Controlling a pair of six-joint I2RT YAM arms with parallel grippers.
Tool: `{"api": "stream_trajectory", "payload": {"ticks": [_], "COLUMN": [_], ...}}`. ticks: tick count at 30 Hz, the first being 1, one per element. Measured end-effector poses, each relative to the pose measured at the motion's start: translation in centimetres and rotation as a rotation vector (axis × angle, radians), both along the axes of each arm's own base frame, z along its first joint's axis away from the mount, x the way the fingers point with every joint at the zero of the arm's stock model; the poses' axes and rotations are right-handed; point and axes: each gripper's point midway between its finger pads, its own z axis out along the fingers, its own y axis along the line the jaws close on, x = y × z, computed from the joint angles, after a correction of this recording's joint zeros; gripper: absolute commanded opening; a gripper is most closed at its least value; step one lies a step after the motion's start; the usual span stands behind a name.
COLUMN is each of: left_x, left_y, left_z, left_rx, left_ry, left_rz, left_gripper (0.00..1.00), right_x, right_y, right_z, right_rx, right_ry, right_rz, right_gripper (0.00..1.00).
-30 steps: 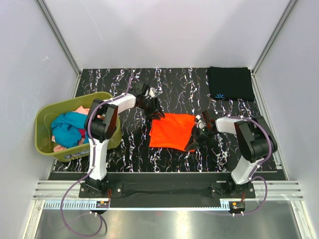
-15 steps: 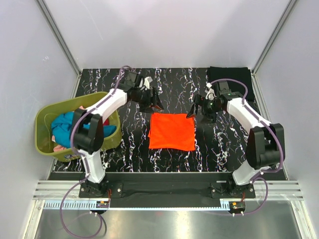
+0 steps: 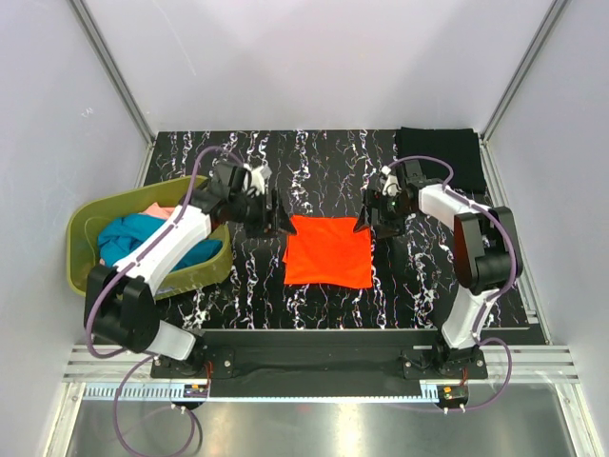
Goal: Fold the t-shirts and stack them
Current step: Fold the tshirt, then neatly place the folded tshirt to the corner
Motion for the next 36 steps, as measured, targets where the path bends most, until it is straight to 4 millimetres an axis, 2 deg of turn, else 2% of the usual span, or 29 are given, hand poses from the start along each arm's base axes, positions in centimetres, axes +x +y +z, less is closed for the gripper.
{"api": "stream_trajectory", "payload": {"ticks": [3,6,8,10,14,17,19,21,27,29,32,36], "left_x": [-2.0,-3.3,-3.8,-3.9,-4.3,-4.6,-4.8,-5.0,-5.6,-5.7,-5.8,-6.1], "left_y": [0.9,1.5,1.7,1.8,2.0,2.1,2.3,2.4,2.6,2.6,2.8,3.1], "left_z": [-1.5,-1.9,-1.7,-1.0,-0.1,0.3,0.3,0.2,-0.4,-0.4,-0.6,-1.2], "left_rx": [0.019,0.028,0.025,0.018,0.006,0.005,0.008,0.010,0.013,0.013,0.018,0.031], "left_ry": [0.043,0.057,0.049,0.029,-0.005,-0.014,-0.012,-0.012,0.012,0.013,0.013,0.020], "left_rz": [0.005,0.012,0.015,0.018,0.023,0.025,0.027,0.029,0.040,0.043,0.048,0.063], "left_gripper": [0.73,0.73,0.73,0.73,0.74,0.74,0.74,0.75,0.75,0.75,0.75,0.75], "right_x": [0.6,1.0,1.5,1.8,2.1,2.3,2.3,2.2,2.6,3.5,5.4,8.5], "right_y": [0.0,0.3,0.6,0.9,1.6,2.2,2.5,2.7,2.4,1.8,0.5,-1.8], "right_z": [-1.3,-1.9,-1.9,-2.0,-2.5,-2.9,-3.3,-3.7,-3.4,-2.9,-1.3,2.3], "right_rx": [-0.009,0.001,0.016,0.033,0.078,0.114,0.134,0.144,0.109,0.055,-0.045,-0.203], "right_ry": [-0.007,-0.007,-0.021,-0.033,-0.036,-0.031,-0.021,-0.004,0.005,-0.008,-0.054,-0.162], "right_rz": [0.026,0.040,0.049,0.058,0.076,0.084,0.088,0.082,0.067,0.057,0.043,0.035], "right_gripper": [0.84,0.80,0.77,0.67,0.54,0.34,0.13,0.00,0.00,0.00,0.00,0.00]}}
